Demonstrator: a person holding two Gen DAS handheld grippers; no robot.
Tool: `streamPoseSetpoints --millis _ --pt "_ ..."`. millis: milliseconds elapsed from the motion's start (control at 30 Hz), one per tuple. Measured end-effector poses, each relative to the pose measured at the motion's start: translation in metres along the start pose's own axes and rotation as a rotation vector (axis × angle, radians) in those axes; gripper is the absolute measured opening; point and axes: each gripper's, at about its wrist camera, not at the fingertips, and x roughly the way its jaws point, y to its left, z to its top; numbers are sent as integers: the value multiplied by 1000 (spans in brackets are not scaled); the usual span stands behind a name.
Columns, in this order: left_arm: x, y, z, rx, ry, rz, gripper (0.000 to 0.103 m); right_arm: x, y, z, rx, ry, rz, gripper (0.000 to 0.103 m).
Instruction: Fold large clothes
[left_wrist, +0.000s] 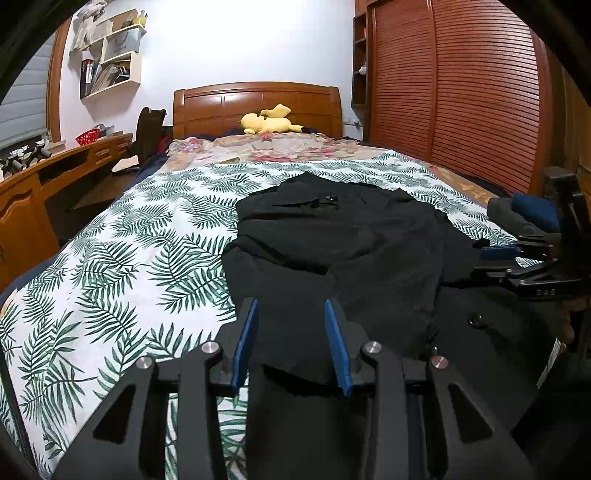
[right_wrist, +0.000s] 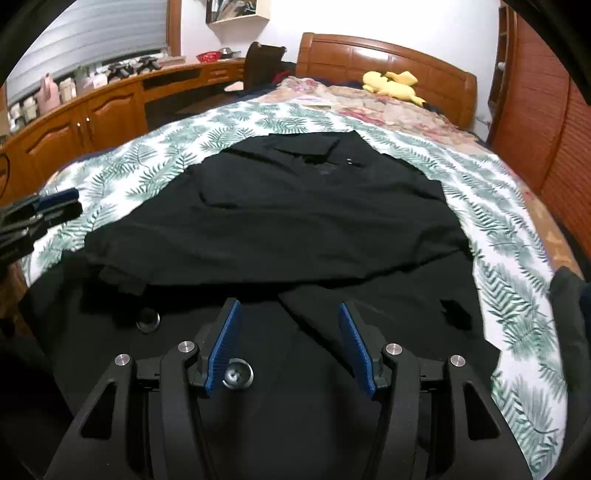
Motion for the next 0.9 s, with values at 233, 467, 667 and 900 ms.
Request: streamPoseSetpoints --millis 233,467,667,900 --pt "3 -1 4 -4 1 21 35 28 28 28 -1 -27 104 56" --pt "1 13 5 -16 -7 50 35 56 78 26 -35 34 219 56" --pt "0 20 2 -24 -1 57 35 65 104 12 -81 74 242 56" --pt "-2 19 1 -21 -6 53 35 49 93 11 -25 57 261 55"
